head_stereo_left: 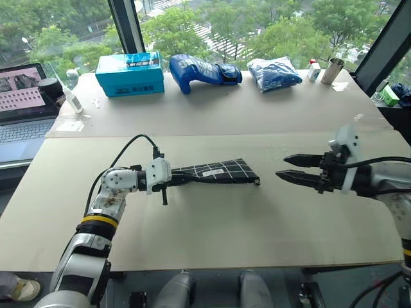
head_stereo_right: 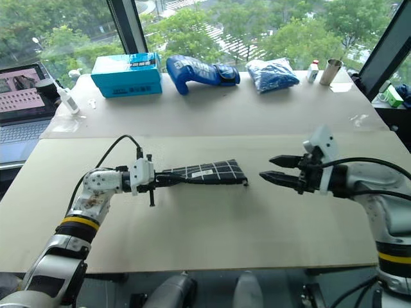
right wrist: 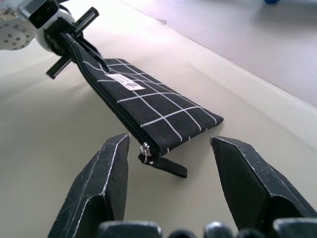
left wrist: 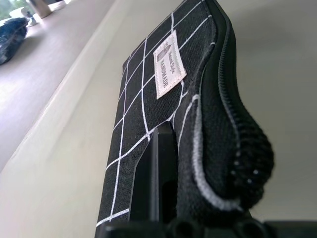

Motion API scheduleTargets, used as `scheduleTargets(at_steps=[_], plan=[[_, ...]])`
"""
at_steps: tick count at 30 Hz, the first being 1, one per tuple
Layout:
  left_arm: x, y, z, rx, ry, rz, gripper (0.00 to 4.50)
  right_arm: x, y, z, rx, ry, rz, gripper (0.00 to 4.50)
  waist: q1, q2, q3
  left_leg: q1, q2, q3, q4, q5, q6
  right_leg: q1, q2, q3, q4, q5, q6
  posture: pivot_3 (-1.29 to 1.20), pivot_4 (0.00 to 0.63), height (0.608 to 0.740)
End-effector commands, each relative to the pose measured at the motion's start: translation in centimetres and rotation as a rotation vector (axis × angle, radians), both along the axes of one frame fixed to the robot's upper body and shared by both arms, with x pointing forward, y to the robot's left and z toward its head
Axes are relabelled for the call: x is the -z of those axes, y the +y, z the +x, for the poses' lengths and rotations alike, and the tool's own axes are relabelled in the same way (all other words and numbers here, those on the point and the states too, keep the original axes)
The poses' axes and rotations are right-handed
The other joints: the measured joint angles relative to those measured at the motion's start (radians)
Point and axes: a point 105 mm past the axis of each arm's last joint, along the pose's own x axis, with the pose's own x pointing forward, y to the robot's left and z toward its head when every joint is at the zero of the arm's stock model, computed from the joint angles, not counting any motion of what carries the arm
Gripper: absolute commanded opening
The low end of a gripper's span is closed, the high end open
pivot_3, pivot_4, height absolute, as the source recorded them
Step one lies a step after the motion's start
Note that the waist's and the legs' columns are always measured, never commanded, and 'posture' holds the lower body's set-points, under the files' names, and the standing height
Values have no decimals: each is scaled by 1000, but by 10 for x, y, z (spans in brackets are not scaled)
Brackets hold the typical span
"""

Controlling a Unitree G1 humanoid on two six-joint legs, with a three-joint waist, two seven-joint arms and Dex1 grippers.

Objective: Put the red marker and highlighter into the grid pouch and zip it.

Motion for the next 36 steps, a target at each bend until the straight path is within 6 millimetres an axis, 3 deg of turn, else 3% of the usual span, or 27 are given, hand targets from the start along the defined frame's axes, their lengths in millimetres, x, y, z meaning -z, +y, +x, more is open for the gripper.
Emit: scheduleTargets(at_steps=[1, 4, 11, 14, 17, 21, 25, 30, 36], plan=[[-5, 0, 3, 54, -63, 39, 0, -13, -4, -10, 26, -54, -10, 2900, -3, 0, 0, 0, 0, 0, 0, 0, 0, 0, 0, 0, 0, 0, 0, 0, 150, 740], [0, -3, 6, 65, -90, 42, 0, -10, -1, -14, 45, -54, -10, 2900, -6, 0, 0, 1, 0, 0, 0, 0, 0, 1, 0, 0, 0, 0, 0, 0, 150, 740], [-5, 9, 17, 10, -96, 10, 2234, 1, 8, -19, 41, -36, -44, 2987, -5, -1, 1, 1, 0, 0, 2, 0, 1, 3, 0, 0, 0, 0, 1, 0, 150, 740], [-5, 33, 20, -70, -139, 74, 3319, 1, 7, -19, 38, -33, -52, 2987, -9, -1, 1, 1, 0, 0, 2, -1, 1, 3, 0, -1, 0, 0, 1, 0, 150, 740], [0, 68, 12, -121, -51, 119, 4349, 1, 3, -17, 45, -31, -61, 2987, -18, -1, 1, 1, 0, 0, 2, -1, 1, 2, 0, 0, 1, 0, 1, 0, 150, 740], [-3, 121, -18, -226, 177, 69, 4349, 1, -7, -12, 68, -28, -78, 2987, -33, 0, 1, 2, 1, -3, 1, -3, 6, 2, 1, 0, 4, 0, 1, 0, 150, 740], [-9, 146, -35, -455, 418, -106, 4349, 1, -20, -3, 108, -37, -78, 2987, -38, 0, 1, 2, 1, -7, 1, -4, 6, 2, 0, 0, 4, 0, 1, 0, 150, 740], [-23, 158, -47, -661, 522, -293, 4349, 8, -34, 3, 161, -32, -78, 2987, -23, 1, 2, 5, 2, -7, 1, -7, 12, 4, 1, 0, 2, 0, 2, 0, 150, 740], [-21, 159, -55, -723, 558, -334, 4349, 12, -38, 7, 180, -29, -77, 2987, -14, 2, 2, 8, 3, -6, -1, -7, 11, 4, 1, 1, 3, 0, 2, 0, 150, 740]])
